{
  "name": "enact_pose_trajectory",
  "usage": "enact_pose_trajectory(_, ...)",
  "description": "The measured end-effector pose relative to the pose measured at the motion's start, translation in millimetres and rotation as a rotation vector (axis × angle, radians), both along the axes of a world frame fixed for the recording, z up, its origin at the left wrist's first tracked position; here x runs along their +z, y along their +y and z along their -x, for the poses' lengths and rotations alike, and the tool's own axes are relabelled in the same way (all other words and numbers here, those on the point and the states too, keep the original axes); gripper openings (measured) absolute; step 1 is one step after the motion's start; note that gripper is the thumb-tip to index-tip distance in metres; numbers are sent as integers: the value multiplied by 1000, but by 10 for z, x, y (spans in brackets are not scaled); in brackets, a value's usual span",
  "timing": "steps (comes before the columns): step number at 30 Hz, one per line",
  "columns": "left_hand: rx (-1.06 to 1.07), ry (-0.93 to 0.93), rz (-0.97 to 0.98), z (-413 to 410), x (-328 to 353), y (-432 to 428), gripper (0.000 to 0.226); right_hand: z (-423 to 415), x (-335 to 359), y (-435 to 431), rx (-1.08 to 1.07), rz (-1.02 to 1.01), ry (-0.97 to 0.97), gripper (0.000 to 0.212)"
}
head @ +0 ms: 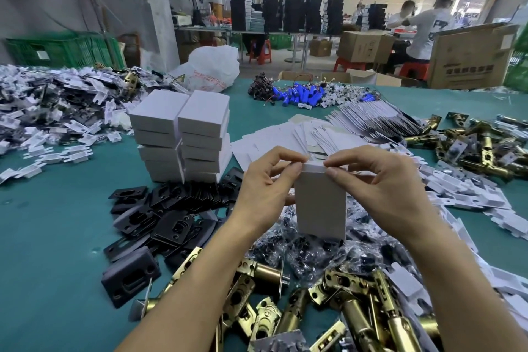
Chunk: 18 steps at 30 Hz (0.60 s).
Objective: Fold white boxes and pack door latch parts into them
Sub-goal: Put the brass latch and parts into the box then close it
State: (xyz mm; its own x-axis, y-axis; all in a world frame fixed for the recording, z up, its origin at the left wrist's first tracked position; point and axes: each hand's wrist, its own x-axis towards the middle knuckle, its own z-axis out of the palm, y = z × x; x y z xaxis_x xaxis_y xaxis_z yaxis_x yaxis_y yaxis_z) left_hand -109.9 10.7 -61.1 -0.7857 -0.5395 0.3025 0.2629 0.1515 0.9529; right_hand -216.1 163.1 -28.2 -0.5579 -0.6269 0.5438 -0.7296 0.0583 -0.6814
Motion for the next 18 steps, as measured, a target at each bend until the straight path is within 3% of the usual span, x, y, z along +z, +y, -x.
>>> enact_pose_trajectory(4,3,-38,56,-20,-28,-32,11,20,-1,18,72,-44,-41,26)
enact_pose_trajectory(14,-102,-96,138,-5,-84,-53,28,67,-39,46,145,-167,-260,30)
enact_pose_trajectory(18,-95,-100,99,2,-61,-14,28,70,-48,51,156,-161,-259,31)
